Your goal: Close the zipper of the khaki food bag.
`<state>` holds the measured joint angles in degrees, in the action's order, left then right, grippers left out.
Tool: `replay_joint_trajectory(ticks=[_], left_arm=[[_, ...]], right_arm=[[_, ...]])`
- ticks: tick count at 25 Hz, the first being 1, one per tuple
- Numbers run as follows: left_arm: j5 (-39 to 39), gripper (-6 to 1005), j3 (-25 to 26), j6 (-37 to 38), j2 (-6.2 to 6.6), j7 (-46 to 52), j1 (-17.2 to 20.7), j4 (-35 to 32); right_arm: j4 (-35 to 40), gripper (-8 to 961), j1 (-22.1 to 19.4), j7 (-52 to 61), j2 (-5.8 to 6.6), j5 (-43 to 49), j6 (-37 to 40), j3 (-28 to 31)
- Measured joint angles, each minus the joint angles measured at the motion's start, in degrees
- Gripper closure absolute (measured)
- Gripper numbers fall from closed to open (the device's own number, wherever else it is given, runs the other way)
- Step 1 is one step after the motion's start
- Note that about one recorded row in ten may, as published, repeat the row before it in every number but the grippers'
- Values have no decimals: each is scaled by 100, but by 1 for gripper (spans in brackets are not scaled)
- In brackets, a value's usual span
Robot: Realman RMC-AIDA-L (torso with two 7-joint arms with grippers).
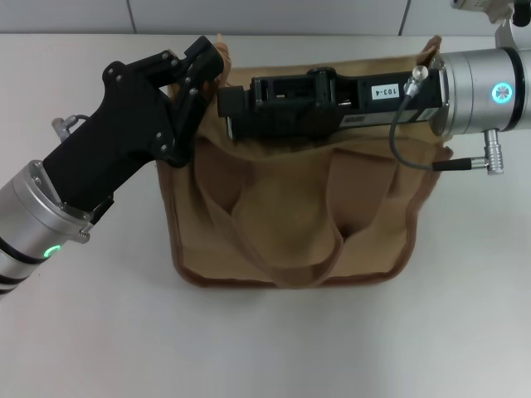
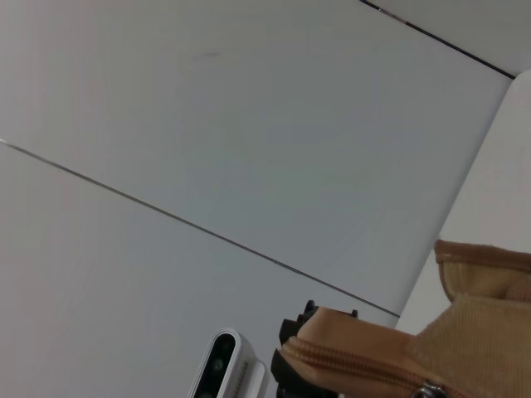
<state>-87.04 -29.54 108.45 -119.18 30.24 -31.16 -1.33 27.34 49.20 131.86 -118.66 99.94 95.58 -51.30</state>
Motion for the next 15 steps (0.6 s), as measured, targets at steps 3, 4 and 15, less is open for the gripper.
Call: replay_joint_trajectory(ticks=[3, 4, 15], left_arm=[[2, 956, 0, -7, 0, 0, -21, 2], [2, 956, 0, -7, 0, 0, -21, 2], [-20, 955, 1, -143, 0, 0, -105, 95]], right_arm=[[-2, 158, -14, -84, 11, 10, -30, -18], [-2, 164, -14, -84, 11, 10, -30, -18], [-1, 611, 14, -126, 10, 20, -103, -24]])
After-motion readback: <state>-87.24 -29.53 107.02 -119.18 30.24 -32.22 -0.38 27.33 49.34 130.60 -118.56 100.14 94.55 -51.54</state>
